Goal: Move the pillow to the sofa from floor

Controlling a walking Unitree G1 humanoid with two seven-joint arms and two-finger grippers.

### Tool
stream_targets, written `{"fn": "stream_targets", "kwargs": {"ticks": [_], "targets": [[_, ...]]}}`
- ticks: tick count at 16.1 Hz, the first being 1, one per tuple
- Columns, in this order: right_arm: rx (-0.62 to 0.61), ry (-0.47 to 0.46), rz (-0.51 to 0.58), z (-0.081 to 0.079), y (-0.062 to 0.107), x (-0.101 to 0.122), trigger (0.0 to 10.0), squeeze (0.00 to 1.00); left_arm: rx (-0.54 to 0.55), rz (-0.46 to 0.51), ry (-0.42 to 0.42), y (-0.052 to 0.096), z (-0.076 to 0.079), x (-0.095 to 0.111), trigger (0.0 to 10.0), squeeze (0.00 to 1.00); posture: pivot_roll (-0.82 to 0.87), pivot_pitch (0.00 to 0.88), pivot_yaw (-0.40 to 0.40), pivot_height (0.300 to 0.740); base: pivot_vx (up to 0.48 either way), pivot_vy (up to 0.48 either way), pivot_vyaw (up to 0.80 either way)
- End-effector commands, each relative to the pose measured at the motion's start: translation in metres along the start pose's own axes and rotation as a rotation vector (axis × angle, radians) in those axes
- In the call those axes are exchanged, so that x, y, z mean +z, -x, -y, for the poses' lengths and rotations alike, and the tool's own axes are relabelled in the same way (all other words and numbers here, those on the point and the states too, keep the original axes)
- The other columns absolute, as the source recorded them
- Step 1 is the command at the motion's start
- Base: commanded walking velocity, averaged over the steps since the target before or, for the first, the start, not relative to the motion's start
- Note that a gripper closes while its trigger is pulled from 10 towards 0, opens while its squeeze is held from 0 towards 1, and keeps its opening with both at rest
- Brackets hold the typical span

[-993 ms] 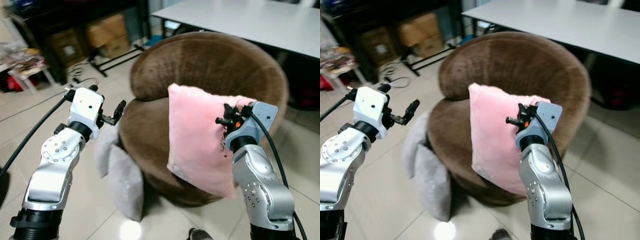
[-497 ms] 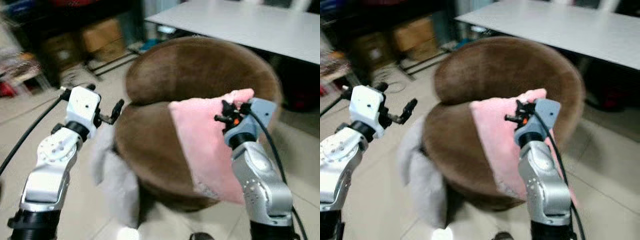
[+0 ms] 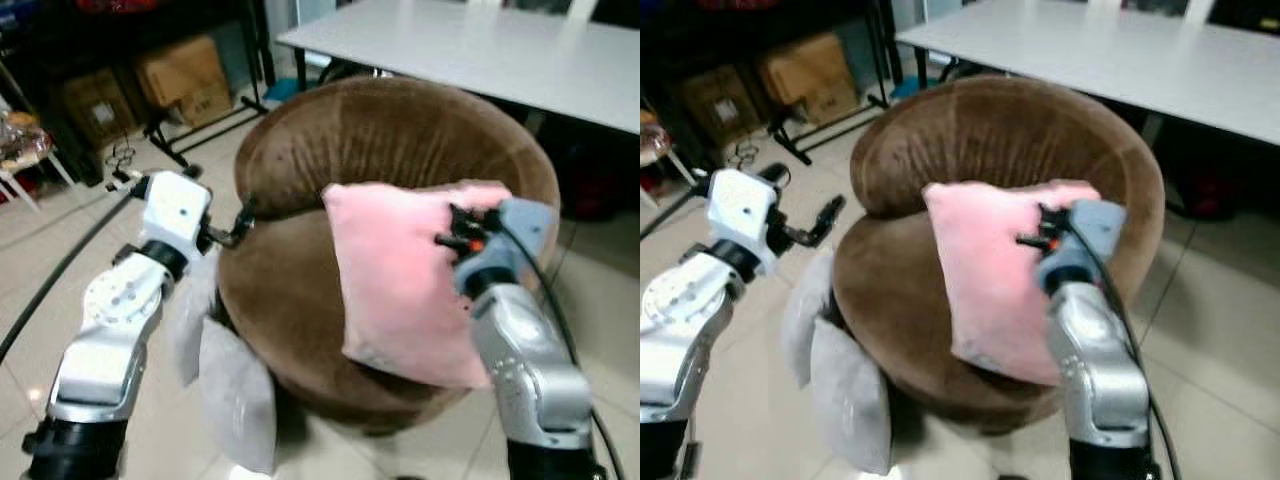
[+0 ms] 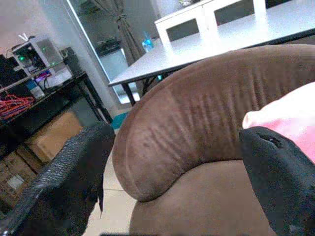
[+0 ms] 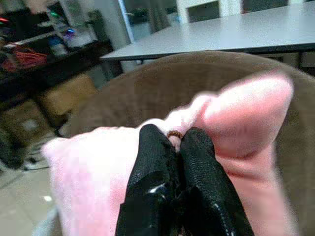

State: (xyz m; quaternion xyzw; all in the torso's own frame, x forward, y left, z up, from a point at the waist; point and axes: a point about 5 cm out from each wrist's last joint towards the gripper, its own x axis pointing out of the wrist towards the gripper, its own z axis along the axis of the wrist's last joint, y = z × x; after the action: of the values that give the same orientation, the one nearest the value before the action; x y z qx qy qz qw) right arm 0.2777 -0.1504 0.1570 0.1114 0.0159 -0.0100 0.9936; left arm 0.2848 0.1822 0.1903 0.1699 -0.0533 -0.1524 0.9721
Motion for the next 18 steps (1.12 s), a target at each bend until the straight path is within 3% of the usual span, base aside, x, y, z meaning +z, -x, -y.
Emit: {"fn": "stream_targets", "kwargs": {"ticks": [1, 8, 13, 18], "targets": [[0.065, -0.018, 0.062, -0.015, 0.000, 0.012, 10.0, 0.00, 0.027, -0.022, -0.016, 0.005, -0.007, -0.003, 10.0, 0.00, -0.10, 0.000, 0.080, 0.740, 0.255, 0.000, 0.00], [0.066, 0.010, 0.064, -0.014, -0.003, 0.013, 10.0, 0.00, 0.028, -0.026, -0.016, 0.005, -0.008, -0.004, 10.0, 0.00, -0.10, 0.000, 0.079, 0.740, 0.278, 0.000, 0.00], [0.068, 0.018, 0.062, -0.013, -0.004, 0.014, 10.0, 0.00, 0.030, -0.030, -0.018, 0.005, -0.009, -0.004, 10.0, 0.00, -0.10, 0.000, 0.076, 0.740, 0.286, 0.000, -0.64], [0.170, 0.023, 0.079, -0.024, -0.005, 0.018, 10.0, 0.00, 0.037, -0.032, -0.024, 0.007, -0.010, -0.005, 10.0, 0.00, -0.09, 0.000, 0.066, 0.740, 0.287, 0.000, 0.00]]}}
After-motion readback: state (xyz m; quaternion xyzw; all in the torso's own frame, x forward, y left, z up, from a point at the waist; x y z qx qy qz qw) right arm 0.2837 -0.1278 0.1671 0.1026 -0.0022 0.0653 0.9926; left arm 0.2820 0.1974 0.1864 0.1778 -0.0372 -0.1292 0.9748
